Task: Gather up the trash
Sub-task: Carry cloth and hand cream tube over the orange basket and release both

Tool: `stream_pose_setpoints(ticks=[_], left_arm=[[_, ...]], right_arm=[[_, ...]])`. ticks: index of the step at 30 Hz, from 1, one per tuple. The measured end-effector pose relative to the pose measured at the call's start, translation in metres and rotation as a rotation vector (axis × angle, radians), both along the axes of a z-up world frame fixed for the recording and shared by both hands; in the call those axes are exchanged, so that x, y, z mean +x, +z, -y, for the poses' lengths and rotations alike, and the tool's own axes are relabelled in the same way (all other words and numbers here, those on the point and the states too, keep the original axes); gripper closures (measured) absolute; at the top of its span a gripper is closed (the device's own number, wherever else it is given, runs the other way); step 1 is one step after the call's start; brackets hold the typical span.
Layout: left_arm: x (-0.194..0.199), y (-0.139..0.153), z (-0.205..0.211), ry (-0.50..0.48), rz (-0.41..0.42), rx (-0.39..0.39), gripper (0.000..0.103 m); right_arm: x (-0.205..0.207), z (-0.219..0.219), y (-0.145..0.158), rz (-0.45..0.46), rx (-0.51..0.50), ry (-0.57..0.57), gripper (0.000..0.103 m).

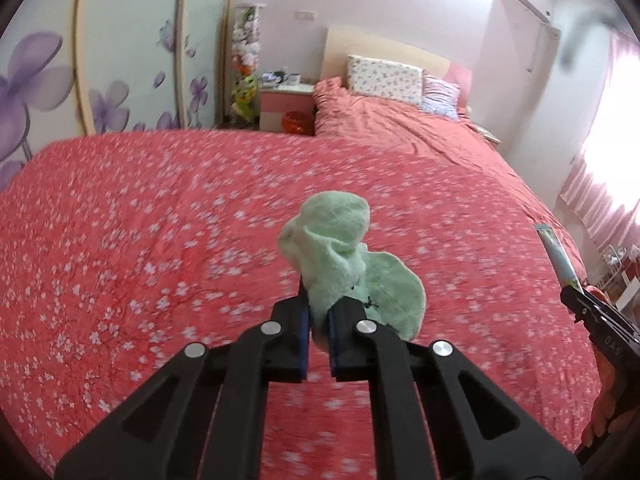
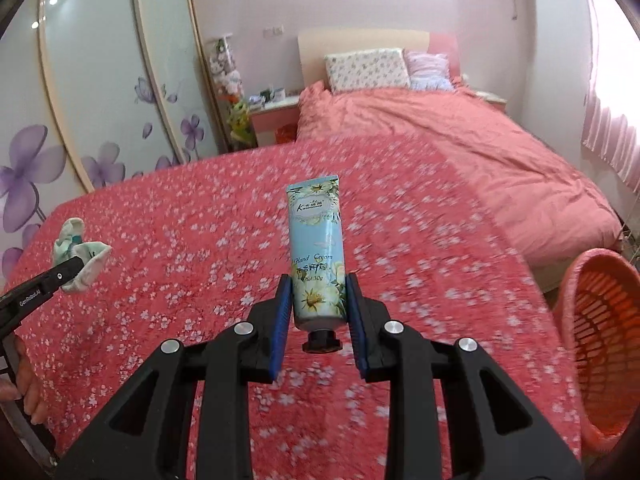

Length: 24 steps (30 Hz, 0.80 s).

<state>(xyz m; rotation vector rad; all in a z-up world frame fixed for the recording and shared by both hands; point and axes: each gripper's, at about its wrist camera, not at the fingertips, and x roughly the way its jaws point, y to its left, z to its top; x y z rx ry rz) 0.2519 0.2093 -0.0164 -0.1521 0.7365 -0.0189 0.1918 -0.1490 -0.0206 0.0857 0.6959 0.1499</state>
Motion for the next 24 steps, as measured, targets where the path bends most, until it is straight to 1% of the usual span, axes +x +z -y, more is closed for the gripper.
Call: stream_pose_setpoints(ticks=[6,9,12,14,21,24], left_arm=[[-0.008,0.026,0.046,-0.080,0.029,-0.010,0.095],[-0.013,0.037,0.072,-0.127,0.045,-0.023,0.095],[-0.021,0.048,0.100,-0.188,0.069,-0.032,0.095],[-0.026,0.054,0.122,-0.233,0.084,-0.024,0.095],[-0.039,0.058,0.191,-0.374,0.081,-0.050,0.095],[-0.045,0.057,0.221,-0.431,0.076,-0.055,0.095]], right_arm=[[-0.029,0.029,0.025,0.075,0.023,-0.058,0.076],[-0.041,0.041,0.033,0.103,0.026,-0.093,0.076],[-0.056,0.057,0.039,0.133,0.020,-0.140,0.076],[-0.065,0.065,0.043,0.153,0.009,-0.167,0.076],[-0.088,0.096,0.049,0.207,-0.012,-0.248,0.076],[-0.095,0.115,0.049,0.218,-0.002,-0.292,0.076]])
